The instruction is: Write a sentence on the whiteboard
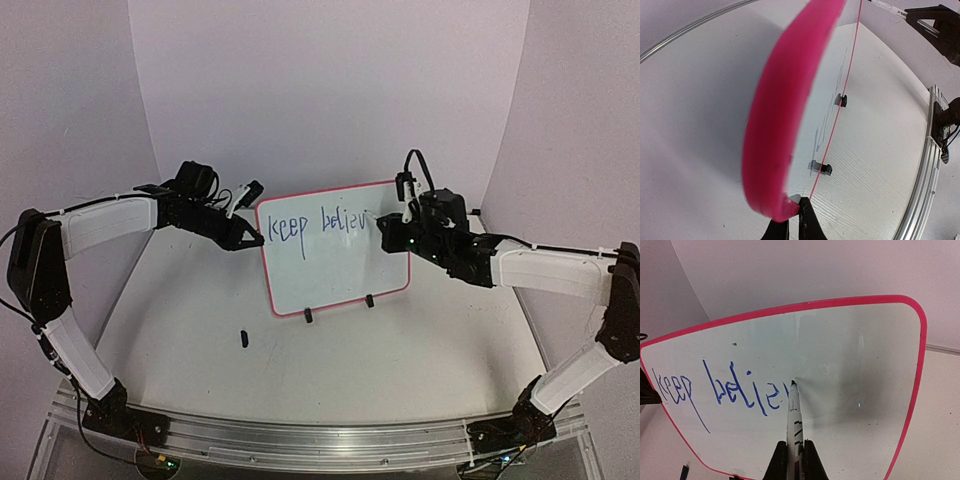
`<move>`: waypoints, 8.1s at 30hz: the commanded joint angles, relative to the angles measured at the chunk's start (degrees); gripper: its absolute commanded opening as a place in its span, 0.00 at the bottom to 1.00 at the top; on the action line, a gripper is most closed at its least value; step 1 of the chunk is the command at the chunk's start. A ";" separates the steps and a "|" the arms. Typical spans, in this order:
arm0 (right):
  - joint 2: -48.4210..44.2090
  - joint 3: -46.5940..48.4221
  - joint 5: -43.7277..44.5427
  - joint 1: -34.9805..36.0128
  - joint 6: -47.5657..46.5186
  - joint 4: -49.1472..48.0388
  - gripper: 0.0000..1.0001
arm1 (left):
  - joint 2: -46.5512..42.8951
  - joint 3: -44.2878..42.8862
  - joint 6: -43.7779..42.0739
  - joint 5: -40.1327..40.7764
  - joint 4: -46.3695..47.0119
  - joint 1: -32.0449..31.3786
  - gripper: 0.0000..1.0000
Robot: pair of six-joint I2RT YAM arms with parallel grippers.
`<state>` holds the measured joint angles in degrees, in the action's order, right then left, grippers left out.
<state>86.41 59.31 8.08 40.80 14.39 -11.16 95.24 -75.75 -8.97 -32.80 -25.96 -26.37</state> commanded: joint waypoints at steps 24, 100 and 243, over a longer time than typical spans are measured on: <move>0.52 0.09 3.86 -0.37 0.98 -1.02 0.00 | 2.79 0.34 -3.69 5.16 -5.85 -1.48 0.00; 0.42 2.03 2.67 -0.45 -2.22 -1.50 0.00 | 3.55 0.12 -3.78 5.21 -6.04 -1.58 0.00; 1.13 1.78 7.60 -1.25 -0.97 -0.88 0.00 | 3.02 0.14 -3.92 5.38 -6.30 -1.69 0.00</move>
<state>86.67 58.61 13.89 39.86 13.52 -11.90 95.72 -76.27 -9.02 -32.77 -25.98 -26.79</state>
